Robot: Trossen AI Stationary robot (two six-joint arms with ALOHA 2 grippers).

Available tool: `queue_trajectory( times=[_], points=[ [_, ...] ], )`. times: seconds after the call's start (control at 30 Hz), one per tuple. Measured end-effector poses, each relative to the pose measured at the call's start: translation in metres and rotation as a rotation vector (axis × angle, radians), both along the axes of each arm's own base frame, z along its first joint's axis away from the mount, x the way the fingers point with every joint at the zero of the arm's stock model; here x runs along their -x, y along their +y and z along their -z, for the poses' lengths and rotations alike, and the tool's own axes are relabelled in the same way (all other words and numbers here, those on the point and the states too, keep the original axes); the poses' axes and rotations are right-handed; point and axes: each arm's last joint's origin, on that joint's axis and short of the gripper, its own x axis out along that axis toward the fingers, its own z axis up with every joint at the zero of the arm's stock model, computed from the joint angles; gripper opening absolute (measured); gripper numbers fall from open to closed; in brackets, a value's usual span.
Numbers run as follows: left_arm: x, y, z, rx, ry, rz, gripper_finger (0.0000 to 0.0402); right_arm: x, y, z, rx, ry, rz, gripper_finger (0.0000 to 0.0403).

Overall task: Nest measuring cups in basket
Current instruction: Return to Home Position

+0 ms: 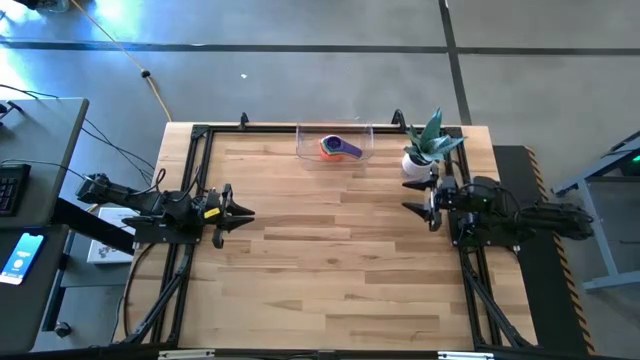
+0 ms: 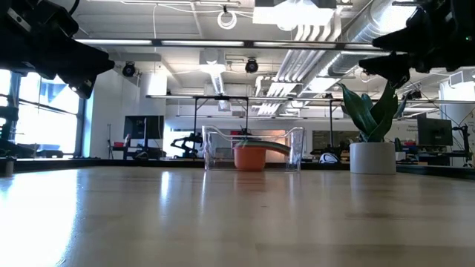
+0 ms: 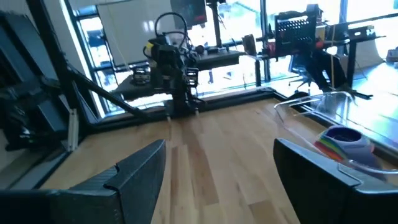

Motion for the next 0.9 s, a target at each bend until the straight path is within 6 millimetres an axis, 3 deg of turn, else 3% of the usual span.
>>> queue_trajectory(
  times=[0.27,0.9],
  points=[
    [0.000,0.000,0.000,0.000,0.000,0.000,0.0074,0.001,0.001,0.032,-0.025,0.040,-0.008,0.0288],
    [0.000,0.000,0.000,0.000,0.000,0.000,0.0074,-0.003,0.001,0.037,0.025,0.122,-0.008,0.0288]
  ],
)
